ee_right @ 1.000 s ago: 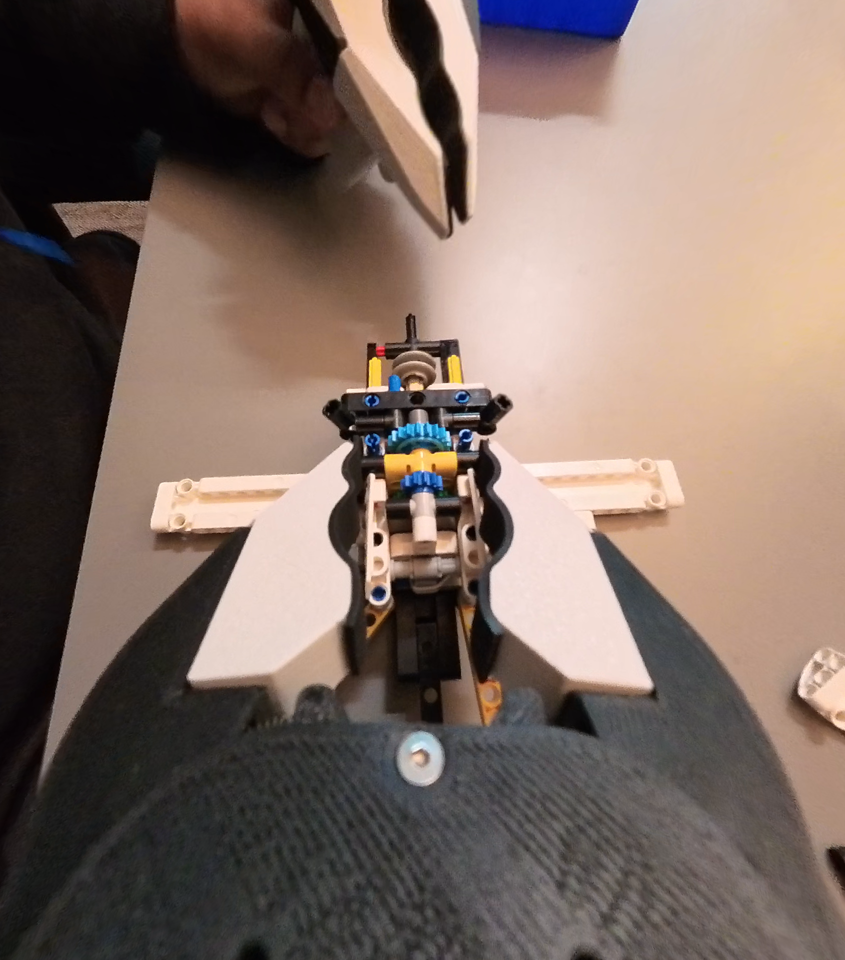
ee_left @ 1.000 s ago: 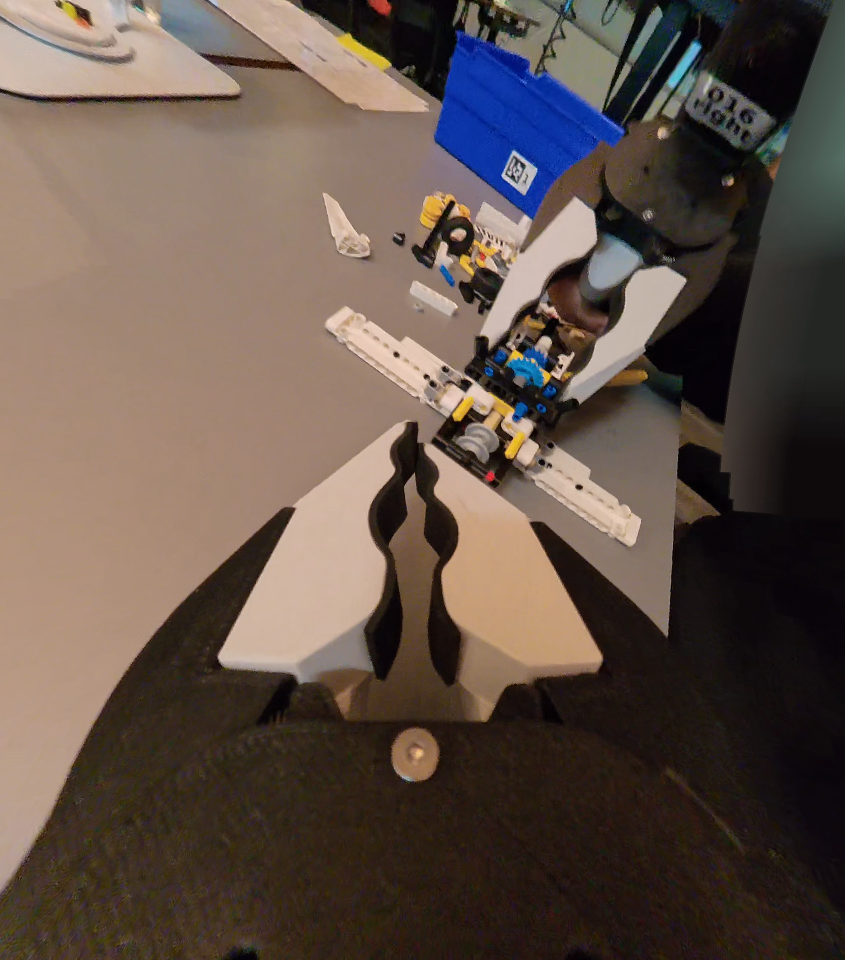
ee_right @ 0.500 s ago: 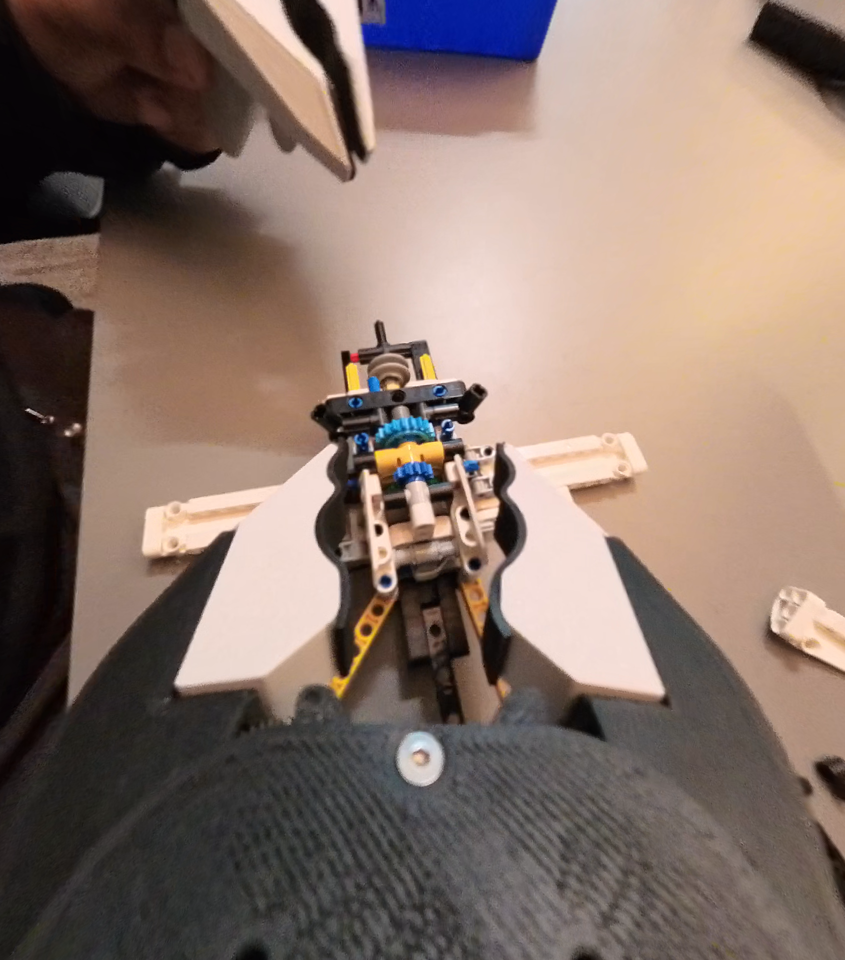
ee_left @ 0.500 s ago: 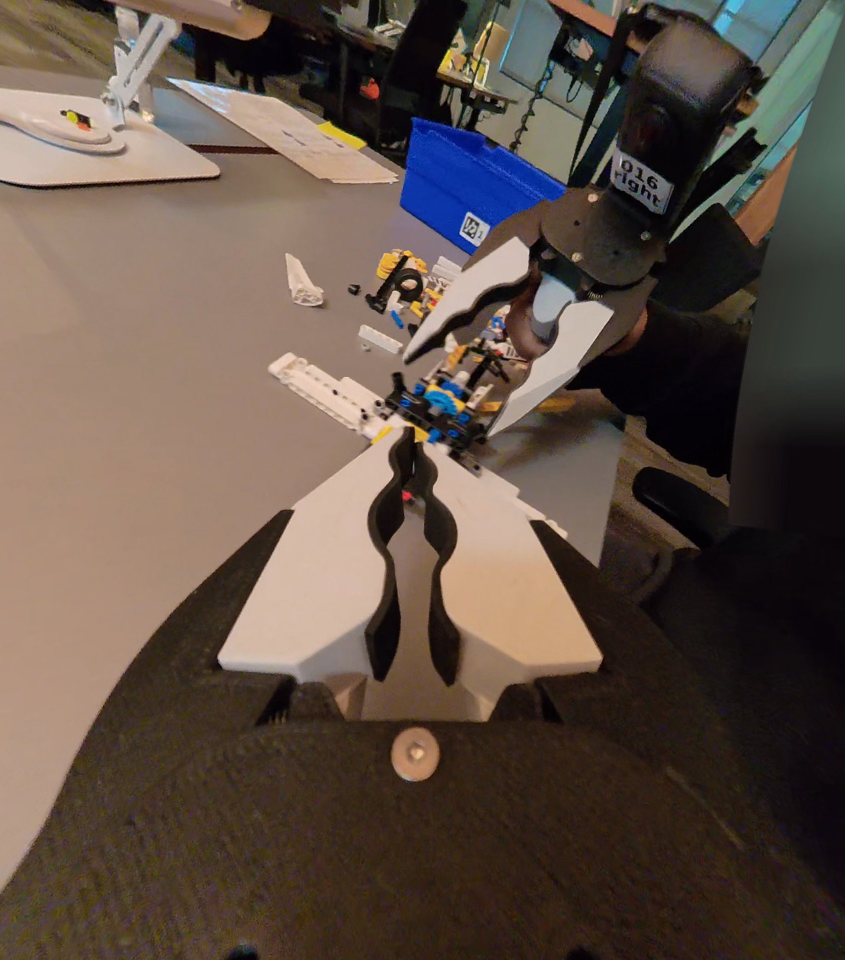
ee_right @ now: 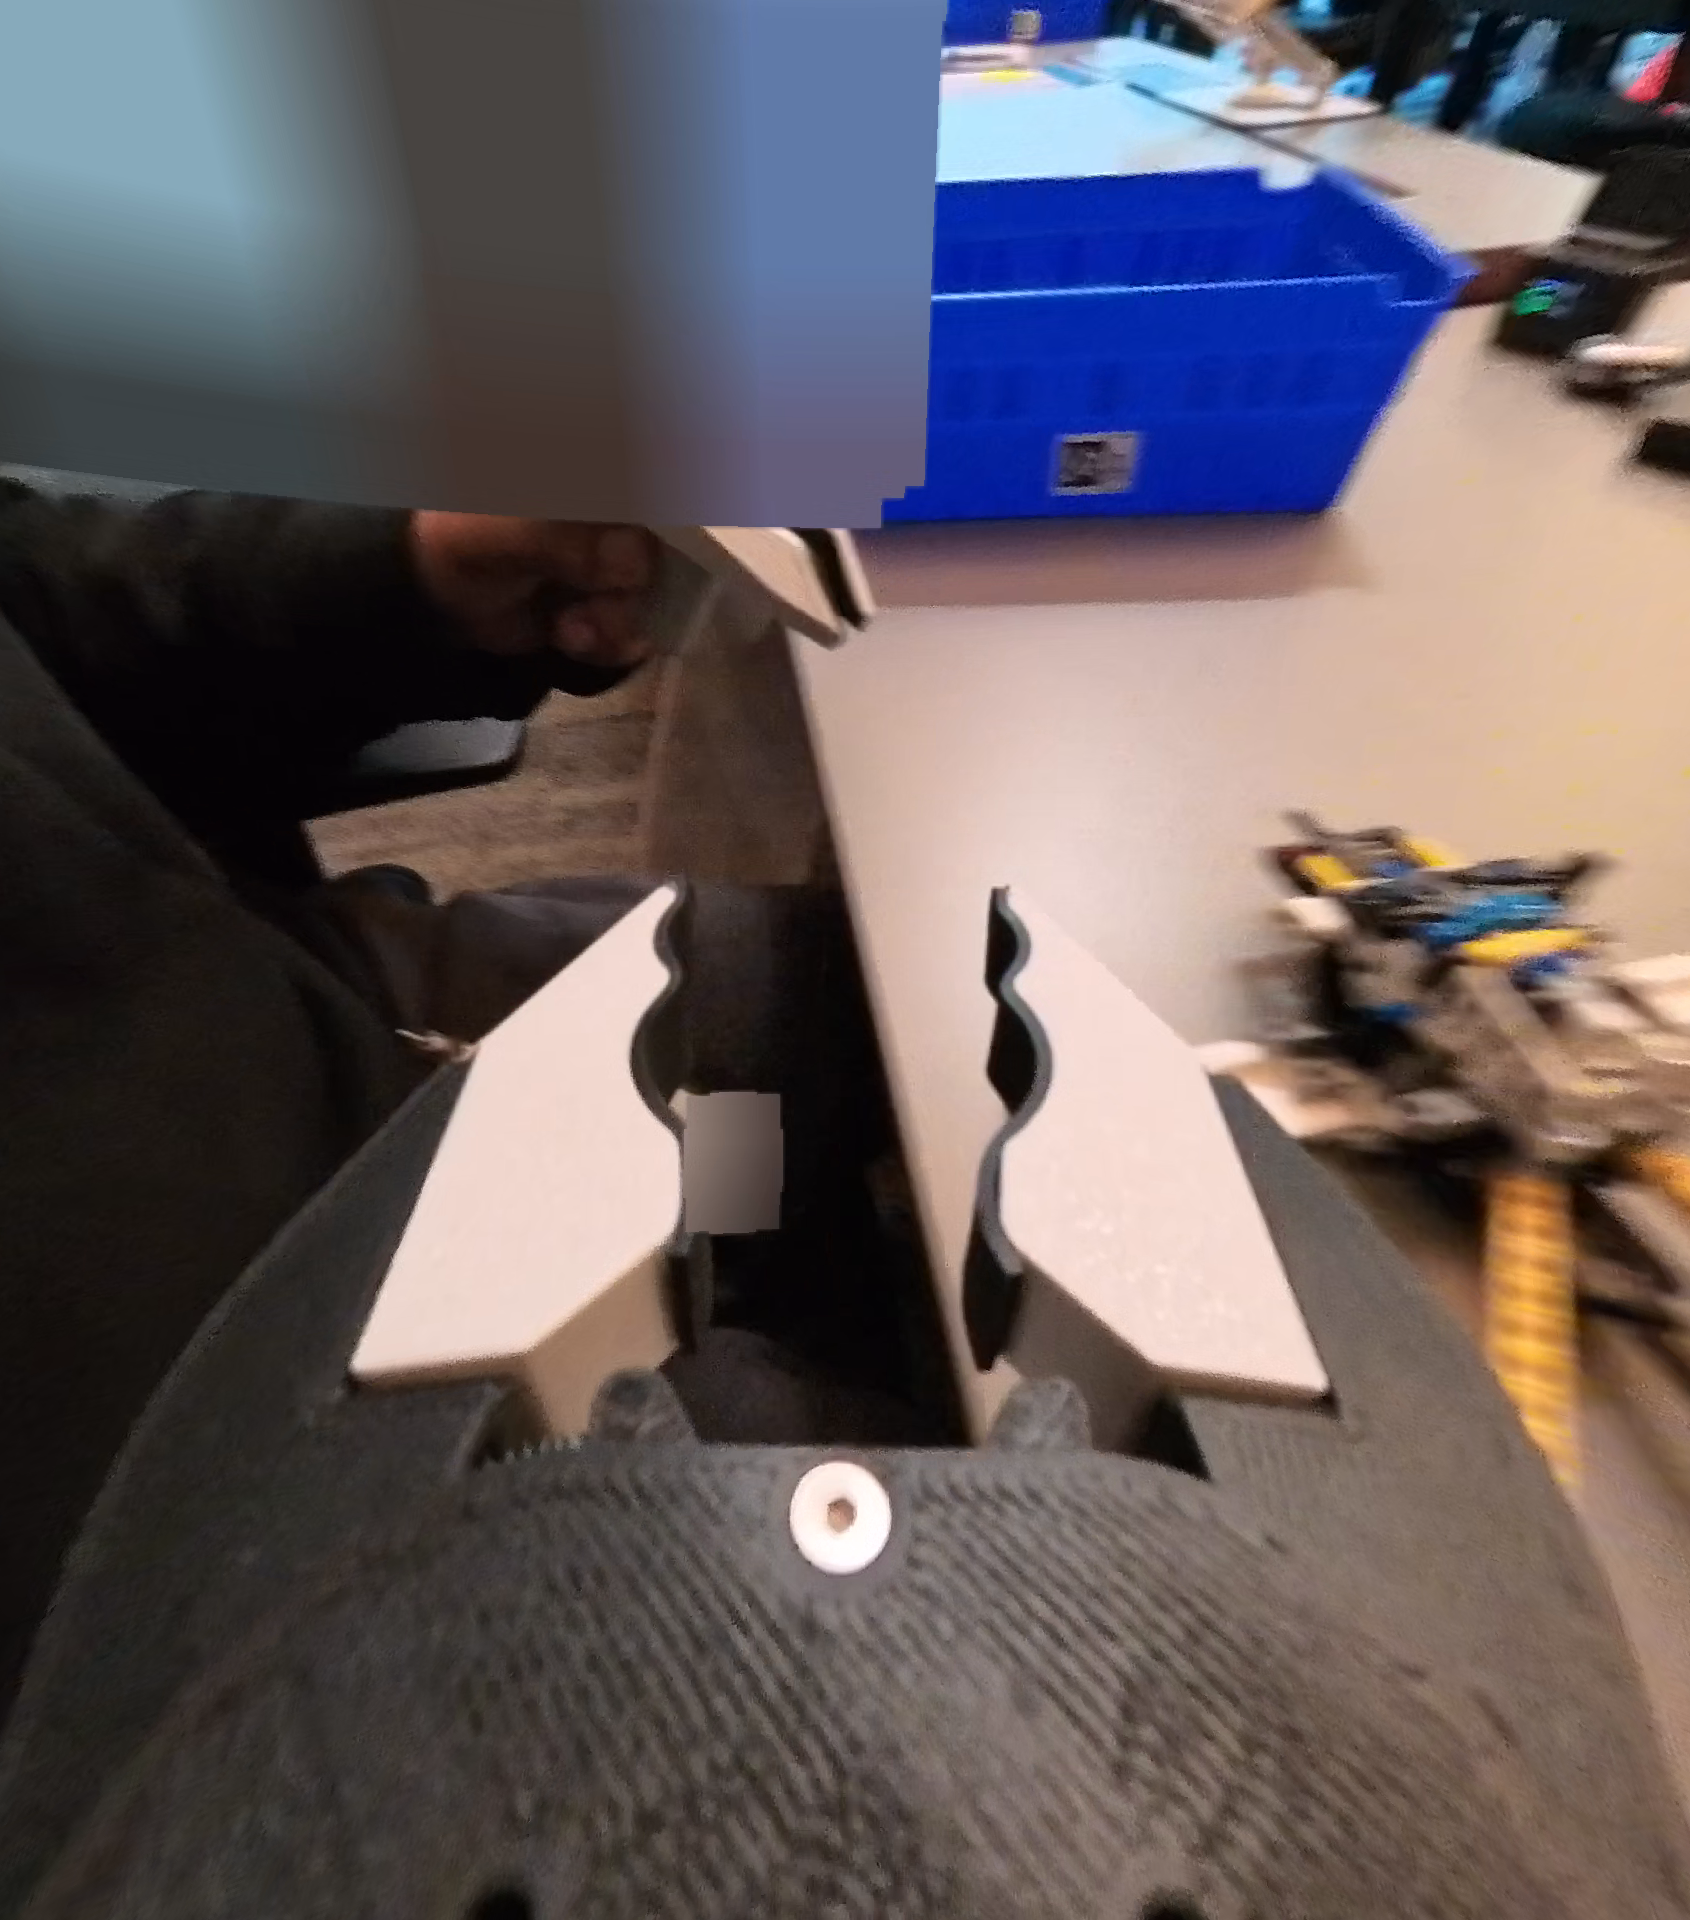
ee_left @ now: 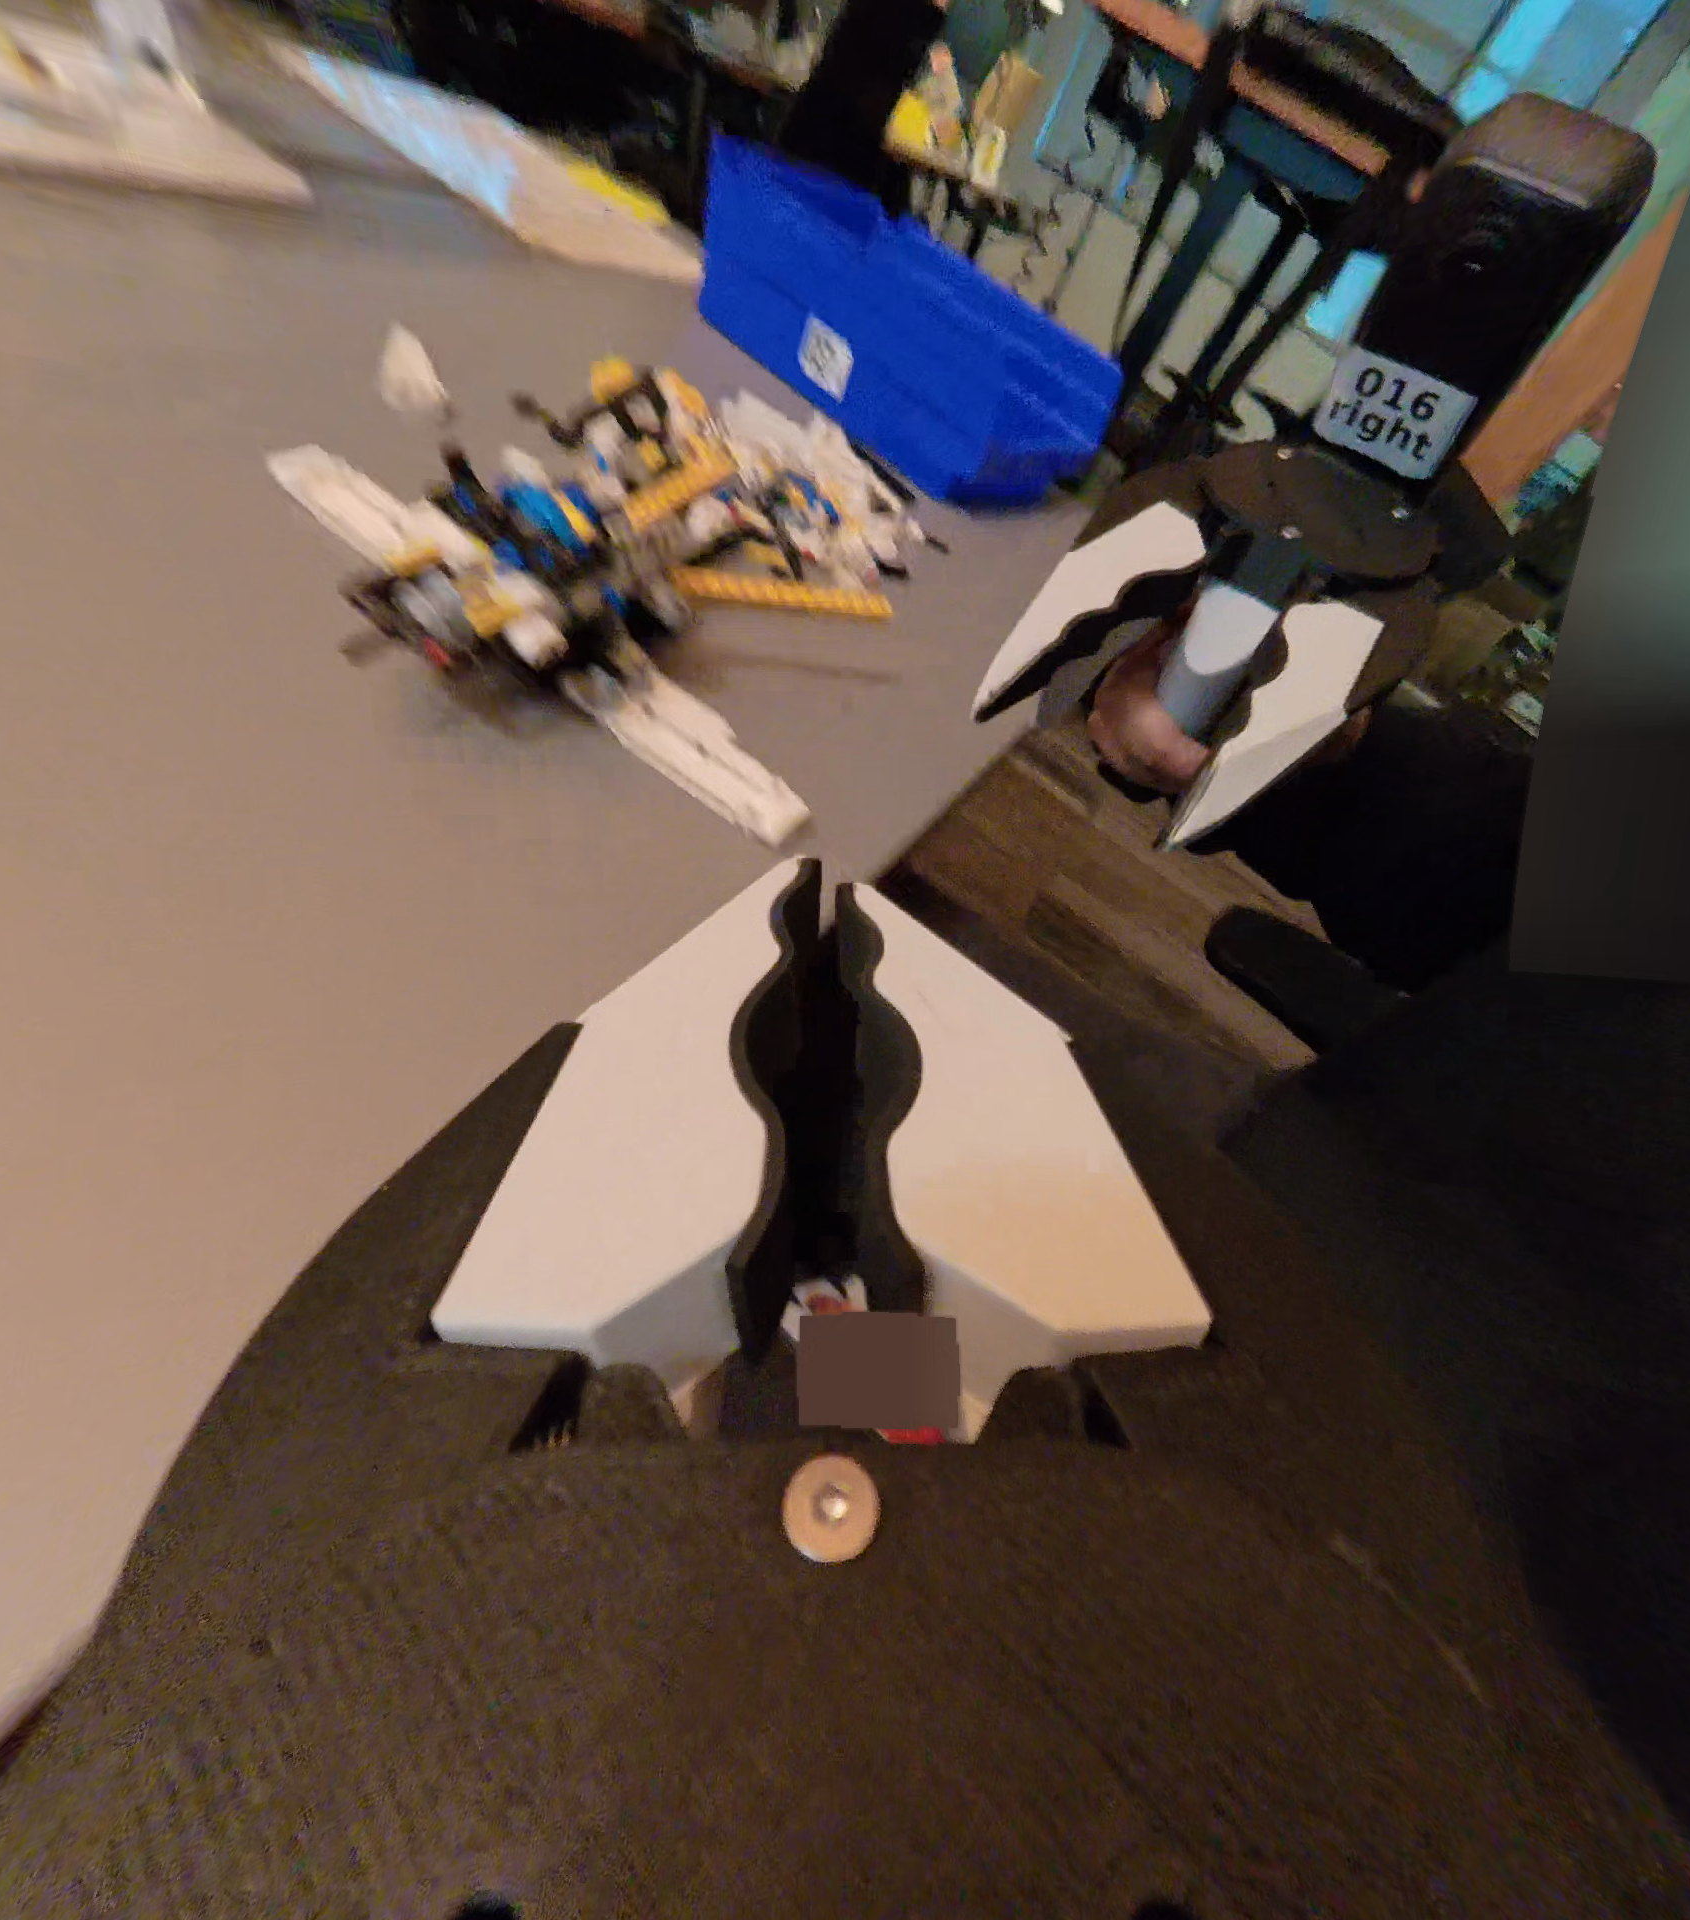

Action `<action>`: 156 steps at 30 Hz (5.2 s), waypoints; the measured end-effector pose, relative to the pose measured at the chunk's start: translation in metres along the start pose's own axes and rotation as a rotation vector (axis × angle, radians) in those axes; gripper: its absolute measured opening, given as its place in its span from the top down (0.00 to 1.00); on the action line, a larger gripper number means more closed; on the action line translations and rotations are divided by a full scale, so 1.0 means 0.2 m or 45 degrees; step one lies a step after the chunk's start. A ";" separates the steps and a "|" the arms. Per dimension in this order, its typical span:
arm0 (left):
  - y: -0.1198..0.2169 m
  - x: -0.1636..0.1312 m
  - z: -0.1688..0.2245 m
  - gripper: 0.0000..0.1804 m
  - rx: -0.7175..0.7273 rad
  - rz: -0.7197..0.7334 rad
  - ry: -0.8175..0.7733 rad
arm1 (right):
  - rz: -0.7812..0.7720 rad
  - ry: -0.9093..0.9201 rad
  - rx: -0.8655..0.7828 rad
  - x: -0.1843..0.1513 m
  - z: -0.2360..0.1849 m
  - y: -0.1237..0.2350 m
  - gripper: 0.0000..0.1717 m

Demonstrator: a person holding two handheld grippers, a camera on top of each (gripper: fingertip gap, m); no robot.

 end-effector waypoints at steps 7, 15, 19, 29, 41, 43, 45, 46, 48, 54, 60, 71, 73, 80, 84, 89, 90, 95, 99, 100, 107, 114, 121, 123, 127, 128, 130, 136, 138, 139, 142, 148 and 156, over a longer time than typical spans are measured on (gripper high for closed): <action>0.24 -0.78 0.37 0.97 -0.211 -0.816 0.006 | -0.126 -0.179 0.183 -0.43 -0.47 -0.26 0.67; 0.23 -1.04 0.51 0.89 -0.399 -0.957 0.063 | -0.041 -0.336 0.196 -0.49 -0.62 -0.20 0.68; 0.19 -1.04 0.47 0.88 -0.378 -0.984 -0.101 | -0.039 -0.334 0.164 -0.50 -0.64 -0.15 0.69; 0.22 -1.11 0.50 0.92 -0.546 -1.143 -0.053 | -0.036 -0.356 0.165 -0.51 -0.60 -0.13 0.69; 0.24 -1.13 0.47 0.93 -0.629 -1.159 0.006 | -0.025 -0.405 0.210 -0.52 -0.55 -0.16 0.69; 0.25 -1.12 0.46 0.94 -0.669 -1.159 0.024 | -0.029 -0.413 0.215 -0.53 -0.56 -0.16 0.69; 0.25 -1.11 0.44 1.00 -0.700 -1.152 0.054 | -0.028 -0.420 0.225 -0.53 -0.57 -0.16 0.69; 0.24 -1.11 0.43 1.00 -0.706 -1.148 0.063 | -0.025 -0.421 0.230 -0.52 -0.57 -0.16 0.70; 0.24 -1.13 0.42 1.00 -0.708 -1.186 0.046 | -0.020 -0.415 0.231 -0.51 -0.58 -0.16 0.70; 0.22 -1.15 0.45 0.98 -0.715 -1.219 -0.039 | -0.010 -0.406 0.206 -0.51 -0.58 -0.14 0.70; 0.20 -1.16 0.48 0.98 -0.699 -1.214 -0.025 | -0.008 -0.404 0.193 -0.51 -0.59 -0.13 0.70; 0.34 -0.98 0.43 0.99 -0.578 -1.116 0.010 | 0.004 -0.387 0.145 -0.51 -0.58 -0.12 0.70; 0.32 -0.86 0.44 0.99 -0.559 -0.940 0.029 | -0.011 -0.350 0.099 -0.52 -0.56 -0.13 0.70; 0.08 -0.49 0.44 0.99 -0.319 -0.453 -0.261 | 0.115 -0.240 0.013 -0.38 -0.52 -0.26 0.97; -0.03 -0.35 0.42 0.99 -0.247 -0.336 -0.363 | 0.248 -0.394 0.078 -0.25 -0.43 -0.26 0.82; -0.14 -0.24 0.33 0.98 -0.272 -0.255 -0.337 | 0.295 -0.289 -0.038 -0.18 -0.29 -0.25 0.98; -0.16 -0.20 0.30 0.98 -0.272 -0.226 -0.326 | 0.304 -0.295 -0.041 -0.15 -0.26 -0.24 0.98; -0.25 -0.01 0.11 0.93 -0.239 -0.119 -0.339 | 0.395 -0.272 -0.220 0.07 0.07 -0.04 0.98; -0.36 0.16 -0.05 0.90 -0.191 -0.022 -0.344 | 0.158 -0.102 -0.953 0.03 0.72 0.45 0.98; -0.39 0.21 -0.10 0.87 -0.160 0.013 -0.346 | 0.047 -0.078 -1.159 -0.02 0.89 0.61 0.98; -0.49 0.46 -0.34 0.80 -0.129 0.207 -0.172 | -0.466 -0.249 -1.602 -0.35 1.62 1.13 0.98; -0.37 0.61 -0.36 0.79 -0.123 0.417 0.075 | -0.640 -0.434 -1.510 -0.47 1.75 1.05 0.94; -0.29 0.49 -0.31 0.79 -0.038 0.389 0.027 | -0.153 -0.412 -1.383 -0.19 1.40 0.95 0.82; -0.29 0.46 -0.30 0.79 -0.015 0.371 0.009 | -0.051 -0.403 -1.276 -0.13 1.24 0.86 0.82; -0.32 0.34 -0.31 0.79 0.037 0.263 0.000 | 0.005 -0.272 -1.131 -0.07 0.95 0.66 0.80; -0.34 0.31 -0.32 0.78 0.046 0.217 -0.010 | 0.020 -0.230 -1.106 -0.06 0.89 0.61 0.80; -0.38 0.24 -0.34 0.78 0.042 0.115 -0.044 | 0.038 -0.150 -1.047 -0.03 0.79 0.50 0.79; -0.51 0.18 -0.45 0.79 0.004 -0.177 -0.334 | -0.049 0.050 -0.828 0.01 0.65 0.20 0.77; -0.56 0.17 -0.49 0.82 -0.013 -0.251 -0.417 | -0.100 0.123 -0.751 0.02 0.64 0.12 0.76; -0.59 0.17 -0.50 0.85 -0.036 -0.281 -0.448 | -0.124 0.166 -0.722 0.04 0.65 0.08 0.76; -0.64 0.14 -0.54 0.91 -0.109 -0.361 -0.498 | -0.171 0.277 -0.642 0.07 0.69 0.00 0.74; -0.69 0.12 -0.55 0.93 -0.200 -0.401 -0.586 | -0.213 0.284 -0.340 0.09 0.74 -0.10 0.75; -0.75 0.13 -0.53 0.98 -0.324 -0.393 -0.570 | -0.463 0.248 -0.090 0.00 0.88 -0.13 0.62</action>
Point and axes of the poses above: each gripper's, where its closed fingertips meet, y back along the fingers, x out of its top, z = x × y across the jaws, the point moved 1 cm from there along y, back along the fingers, and after that the axes turned 8 degrees about -y, right-handed, at the moved point
